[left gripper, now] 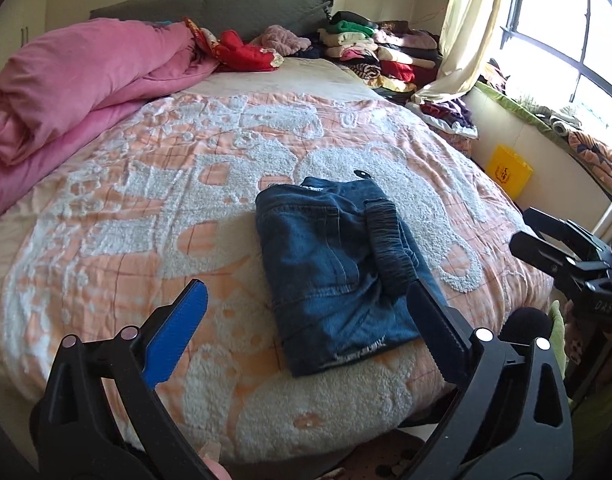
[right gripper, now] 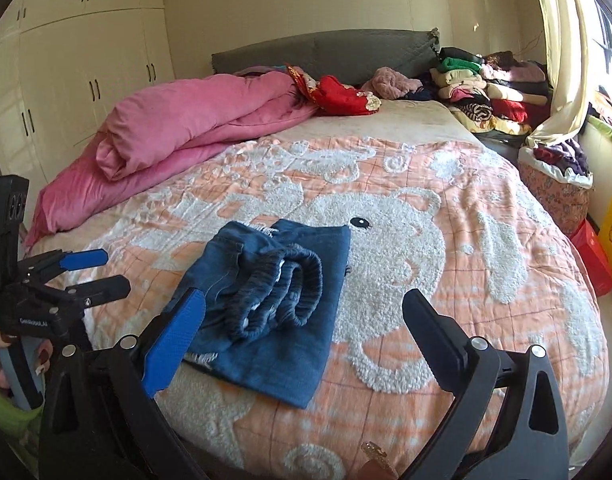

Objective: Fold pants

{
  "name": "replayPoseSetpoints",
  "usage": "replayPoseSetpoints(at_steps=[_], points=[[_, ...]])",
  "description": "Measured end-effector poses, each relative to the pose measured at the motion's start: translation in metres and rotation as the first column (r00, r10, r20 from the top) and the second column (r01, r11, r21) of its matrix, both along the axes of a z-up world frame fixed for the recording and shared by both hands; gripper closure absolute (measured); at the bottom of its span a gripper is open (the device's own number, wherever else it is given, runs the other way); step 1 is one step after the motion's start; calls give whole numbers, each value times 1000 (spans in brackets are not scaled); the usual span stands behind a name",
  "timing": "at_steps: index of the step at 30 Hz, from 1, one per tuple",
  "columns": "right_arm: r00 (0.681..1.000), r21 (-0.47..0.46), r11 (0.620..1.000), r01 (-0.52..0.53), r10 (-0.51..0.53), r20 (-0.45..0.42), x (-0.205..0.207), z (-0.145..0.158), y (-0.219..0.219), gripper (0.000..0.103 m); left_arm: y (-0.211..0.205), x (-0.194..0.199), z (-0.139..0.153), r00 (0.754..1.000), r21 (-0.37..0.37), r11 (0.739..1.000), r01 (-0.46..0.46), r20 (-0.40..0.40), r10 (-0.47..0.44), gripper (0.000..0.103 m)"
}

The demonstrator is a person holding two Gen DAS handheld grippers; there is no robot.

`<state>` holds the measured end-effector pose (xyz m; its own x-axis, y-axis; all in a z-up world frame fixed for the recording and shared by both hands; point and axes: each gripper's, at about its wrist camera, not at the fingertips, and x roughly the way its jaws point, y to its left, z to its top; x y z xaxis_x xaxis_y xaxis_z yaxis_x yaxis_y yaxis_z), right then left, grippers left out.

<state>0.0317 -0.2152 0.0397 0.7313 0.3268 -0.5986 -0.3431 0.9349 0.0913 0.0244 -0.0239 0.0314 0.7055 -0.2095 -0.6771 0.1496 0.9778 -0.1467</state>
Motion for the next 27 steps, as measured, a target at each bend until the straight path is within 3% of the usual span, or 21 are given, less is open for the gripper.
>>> replayPoseSetpoints(at_steps=[14,20,27], points=[[996,-4,999,44,-44,-77,-38,-25,-1,5,5,-25,-27,998,14,1000,-21,-58,22,10],[992,-55,997,48,-54,-114,-40,-41,4,5,4,-31,-39,996,4,1000,-17,-90,17,10],[991,-47,998,51,-57,-123,-39,-42,2,5,4,-31,-40,996,4,1000,-18,-92,19,10]])
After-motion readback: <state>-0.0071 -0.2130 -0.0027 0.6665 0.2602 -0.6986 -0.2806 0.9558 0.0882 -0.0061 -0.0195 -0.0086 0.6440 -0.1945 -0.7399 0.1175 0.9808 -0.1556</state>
